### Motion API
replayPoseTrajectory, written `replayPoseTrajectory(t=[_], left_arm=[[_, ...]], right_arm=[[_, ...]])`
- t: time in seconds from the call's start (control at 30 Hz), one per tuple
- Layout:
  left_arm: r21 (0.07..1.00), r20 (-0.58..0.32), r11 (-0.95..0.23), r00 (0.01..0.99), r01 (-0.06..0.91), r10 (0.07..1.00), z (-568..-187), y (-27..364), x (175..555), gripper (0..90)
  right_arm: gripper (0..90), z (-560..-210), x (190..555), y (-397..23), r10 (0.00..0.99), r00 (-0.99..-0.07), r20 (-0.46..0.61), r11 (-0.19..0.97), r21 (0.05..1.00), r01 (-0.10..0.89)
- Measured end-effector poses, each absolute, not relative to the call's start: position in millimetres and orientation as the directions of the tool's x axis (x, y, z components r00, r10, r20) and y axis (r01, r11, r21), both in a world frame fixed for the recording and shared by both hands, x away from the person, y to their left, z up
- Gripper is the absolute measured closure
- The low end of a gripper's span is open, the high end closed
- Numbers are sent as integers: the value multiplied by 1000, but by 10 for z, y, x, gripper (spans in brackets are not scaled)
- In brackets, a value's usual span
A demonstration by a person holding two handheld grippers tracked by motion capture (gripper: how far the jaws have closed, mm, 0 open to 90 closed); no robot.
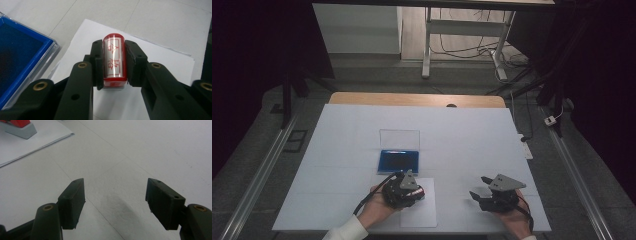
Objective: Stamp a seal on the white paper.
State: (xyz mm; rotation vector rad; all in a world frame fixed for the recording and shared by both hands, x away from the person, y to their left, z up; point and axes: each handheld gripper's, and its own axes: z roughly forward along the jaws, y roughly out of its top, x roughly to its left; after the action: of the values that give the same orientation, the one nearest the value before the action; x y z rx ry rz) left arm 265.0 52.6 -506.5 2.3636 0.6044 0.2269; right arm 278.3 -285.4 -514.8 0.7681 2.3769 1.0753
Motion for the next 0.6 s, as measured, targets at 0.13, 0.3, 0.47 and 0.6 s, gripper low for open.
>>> replayPoseTrajectory(t=[0.13,0.3,0.47,0.6], left_arm=[[655,3,-665,878,360,478,-5067,525,2649,708],[656,2,-663,879,359,477,-5070,528,2651,708],[659,3,-662,879,357,477,-5074,531,2648,708],[660,1,-661,880,357,476,-5076,533,2651,708]], right_arm=[[313,-5148,2782,-2853,633,-760,-149,552,775,308],[313,-5144,2780,-2857,633,-759,-152,554,774,307],[313,-5145,2781,-2859,633,-759,-152,554,774,308],[313,-5147,2781,-2853,633,-759,-151,553,775,307]])
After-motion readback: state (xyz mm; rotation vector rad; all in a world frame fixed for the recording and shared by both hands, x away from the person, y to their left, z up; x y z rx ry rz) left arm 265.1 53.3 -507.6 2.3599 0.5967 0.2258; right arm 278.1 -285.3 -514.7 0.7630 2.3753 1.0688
